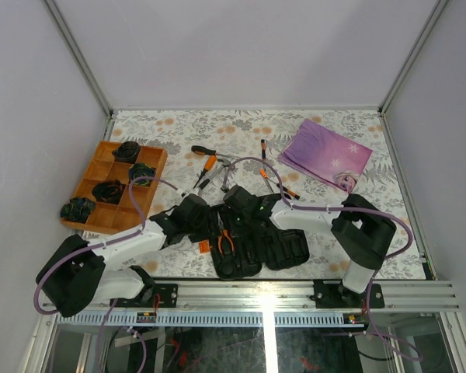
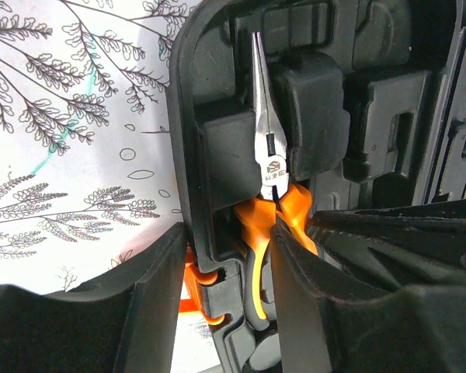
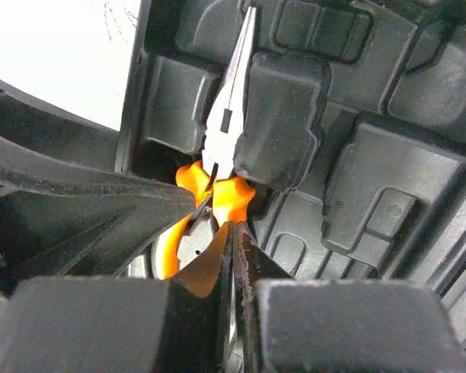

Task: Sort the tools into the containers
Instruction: Adjust the pliers in the storage box.

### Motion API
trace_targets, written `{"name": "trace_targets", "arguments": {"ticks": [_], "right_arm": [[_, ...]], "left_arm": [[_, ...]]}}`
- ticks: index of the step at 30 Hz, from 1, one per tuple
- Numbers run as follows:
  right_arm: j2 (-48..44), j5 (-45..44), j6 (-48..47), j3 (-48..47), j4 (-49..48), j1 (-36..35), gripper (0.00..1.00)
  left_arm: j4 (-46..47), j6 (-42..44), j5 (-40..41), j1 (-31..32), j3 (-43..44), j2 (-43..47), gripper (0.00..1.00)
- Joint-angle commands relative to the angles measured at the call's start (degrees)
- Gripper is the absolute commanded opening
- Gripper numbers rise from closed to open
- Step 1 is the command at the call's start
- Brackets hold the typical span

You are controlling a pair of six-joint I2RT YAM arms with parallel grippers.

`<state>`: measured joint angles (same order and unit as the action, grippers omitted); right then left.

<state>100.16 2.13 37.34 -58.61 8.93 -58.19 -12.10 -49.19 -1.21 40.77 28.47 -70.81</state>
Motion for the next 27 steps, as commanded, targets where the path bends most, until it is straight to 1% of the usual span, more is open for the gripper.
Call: {"name": "trace_targets", "arguments": {"ticks": [1, 5, 10, 16, 21, 27], "right_arm": [[6.6, 0.37, 1.68, 1.57, 5.06, -0.93, 0.0], [8.7, 1.21, 1.94, 1.08, 5.14, -0.93, 0.0], [8.75, 0.33, 2.27, -0.17, 6.55, -0.94, 0.0], [6.84, -0.42, 2.3, 0.07, 7.15, -0.96, 0.0], [3.33, 0.85, 1.96, 2.15, 3.6, -0.96, 0.01], [-2.13, 0.51, 1.69, 3.86, 0.28, -1.0, 0.05]], "left_arm": [[-3.14, 2.1, 2.07, 1.06, -1.05, -3.92, 0.3], [-1.89, 1.49, 1.22, 1.31, -1.26, -4.9, 0.26], [-1.88, 1.21, 1.3, 1.5, -1.38, -4.74, 0.2], [-2.62, 1.2, 1.77, 1.53, -1.22, -3.38, 0.19], [-2.98, 0.94, 2.28, 1.52, -1.42, -1.18, 0.23], [-4.9, 0.94, 4.04, 1.5, -0.89, 2.01, 0.31]]}}
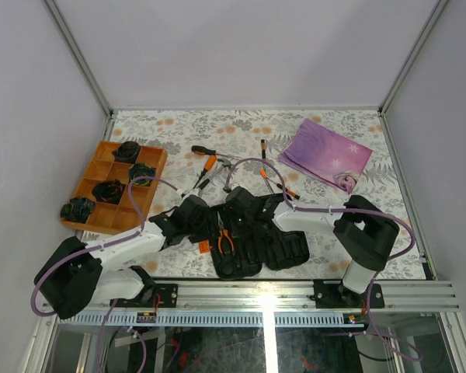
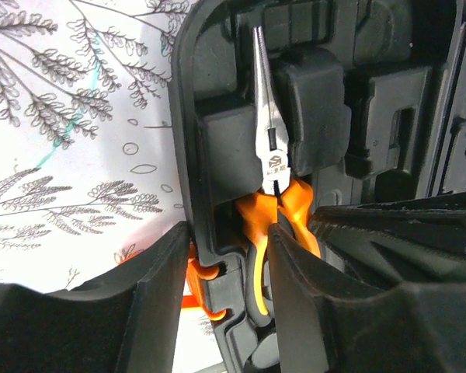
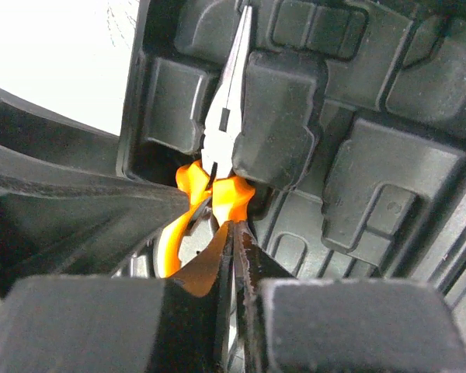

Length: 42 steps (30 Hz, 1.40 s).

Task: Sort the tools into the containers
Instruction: Adjust the pliers in the storage box.

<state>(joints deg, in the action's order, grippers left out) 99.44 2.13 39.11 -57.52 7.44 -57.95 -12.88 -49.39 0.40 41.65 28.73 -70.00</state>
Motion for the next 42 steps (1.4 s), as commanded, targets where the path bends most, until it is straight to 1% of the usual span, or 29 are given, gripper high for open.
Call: {"name": "trace_targets", "arguments": {"ticks": [1, 4, 10, 14, 17, 21, 25, 29, 34, 38, 42], "right_arm": [[-2.18, 0.25, -0.2, 2.92, 1.44, -1.25, 0.06], [-3.87, -0.54, -0.33, 3.23, 0.82, -1.2, 0.1], [-10.14, -0.67, -1.46, 5.12, -1.17, -1.2, 0.21], [-13.4, -2.31, -2.01, 6.02, -1.1, -1.2, 0.3], [-16.14, -4.17, -2.15, 6.35, 0.19, -1.2, 0.35], [-20.97, -5.41, -1.39, 6.32, 4.56, -1.2, 0.37], [-27.18, -5.85, 2.61, 7.82, 8.63, -1.27, 0.38], [-32.68, -6.29, 4.98, 8.85, 11.62, -1.28, 0.4], [-36.0, -9.55, 3.5, 2.72, 21.26, -1.32, 0.41], [-37.57, -10.59, 1.02, 0.76, 22.31, -1.21, 0.42], [-35.81, -9.86, -0.76, 2.21, 18.49, -1.13, 0.43]], "left_arm": [[-4.4, 1.13, 2.59, 0.63, -1.02, 1.61, 0.33], [-4.94, 1.29, 2.95, 0.66, -0.57, 2.54, 0.36], [-5.72, 1.47, 3.41, 0.61, -0.12, 3.58, 0.42], [-6.15, 1.49, 4.45, 0.64, -0.43, 5.83, 0.47], [-6.65, 1.49, 5.21, 0.65, -0.43, 7.86, 0.51], [-7.34, 1.3, 4.93, 0.63, -0.16, 10.78, 0.54], [-8.06, 2.0, 4.78, 0.63, -0.1, 13.47, 0.58], [-11.02, 3.38, 4.5, 0.65, 1.32, 15.32, 0.59], [-14.86, 3.73, 4.01, 0.63, 2.8, 18.12, 0.62], [-16.25, 3.68, 6.25, 0.58, 4.15, 19.55, 0.63], [-16.26, 3.16, 7.96, 0.54, 5.24, 19.1, 0.64]]}}
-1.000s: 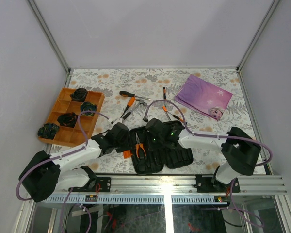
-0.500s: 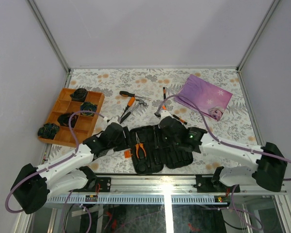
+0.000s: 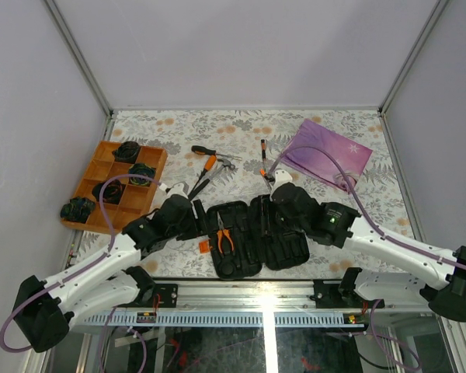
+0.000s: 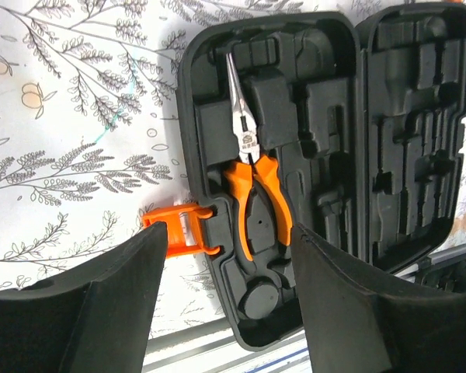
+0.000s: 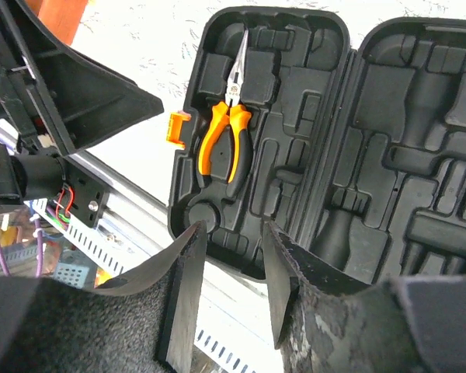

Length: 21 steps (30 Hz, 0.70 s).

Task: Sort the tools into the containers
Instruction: Adjust the pliers in the storage box.

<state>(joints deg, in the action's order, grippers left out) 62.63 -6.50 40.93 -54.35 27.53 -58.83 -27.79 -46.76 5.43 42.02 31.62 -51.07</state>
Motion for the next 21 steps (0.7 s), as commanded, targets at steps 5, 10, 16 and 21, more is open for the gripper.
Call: {"name": "trace_targets", "arguments": {"ticks": [5, 10, 16, 21], "right_arm": [[5.08, 2.63, -3.76, 0.66, -7.16, 0.97, 0.42], [11.6, 8.69, -5.55, -0.05, -11.4, 2.5, 0.41], [20.22, 13.02, -7.36, -0.69, -14.41, 4.4, 0.35], [25.43, 18.93, -8.69, -0.72, -17.76, 4.64, 0.32]], "left_arm": [[-0.52, -0.03, 2.85, 0.17, 2.35, -0.77, 0.64], [-0.04, -1.3, 3.73, 0.17, 0.4, 0.59, 0.63], [1.56, -2.28, 3.87, 0.17, -3.11, 2.55, 0.63], [2.27, -2.1, 3.61, 0.17, -3.98, 1.59, 0.62]]}}
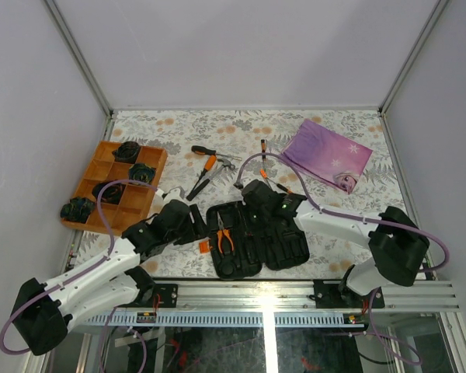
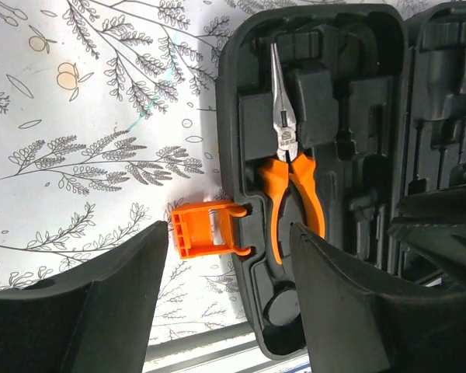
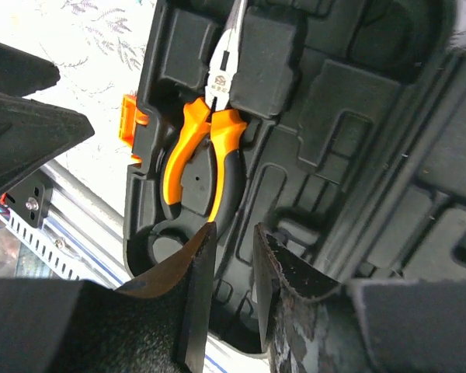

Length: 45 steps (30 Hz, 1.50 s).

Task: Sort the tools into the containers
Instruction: Adjust the pliers in the storage box, then pick up the hammer at the center of the board.

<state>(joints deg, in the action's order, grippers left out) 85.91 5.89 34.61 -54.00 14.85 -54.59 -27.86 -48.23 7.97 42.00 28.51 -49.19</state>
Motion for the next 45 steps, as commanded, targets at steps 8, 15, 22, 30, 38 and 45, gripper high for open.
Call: {"name": "trace_targets", "arguments": {"ticks": [8, 15, 22, 30, 38, 45], "right_arm": [[8.21, 12.81, -3.43, -1.92, -7.0, 0.4, 0.3], [9.1, 12.63, -3.1, -3.24, -3.93, 0.44, 0.22], [6.84, 9.18, -5.42, -6.74, 2.72, 0.39, 0.23], [-4.58, -7.09, -4.34, -11.53, 10.7, 0.43, 0.32], [-9.38, -18.91, -4.24, -12.87, 12.53, 1.02, 0.39], [-8.69, -15.44, -7.89, -14.21, 9.83, 4.63, 0.41]], "left_arm": [[4.02, -1.17, -0.53, 0.19, -2.01, -1.42, 0.6], [3.35, -1.17, -1.0, 0.19, -2.06, -0.56, 0.59], [2.5, -1.9, -1.61, 0.19, -2.18, 1.46, 0.59], [-0.05, -3.69, 0.02, 0.21, -1.73, 5.32, 0.59], [-5.03, -1.77, 6.12, 0.0, 4.84, 5.24, 0.62], [-7.39, 7.58, 14.31, -3.79, 20.68, -10.89, 0.63]]}}
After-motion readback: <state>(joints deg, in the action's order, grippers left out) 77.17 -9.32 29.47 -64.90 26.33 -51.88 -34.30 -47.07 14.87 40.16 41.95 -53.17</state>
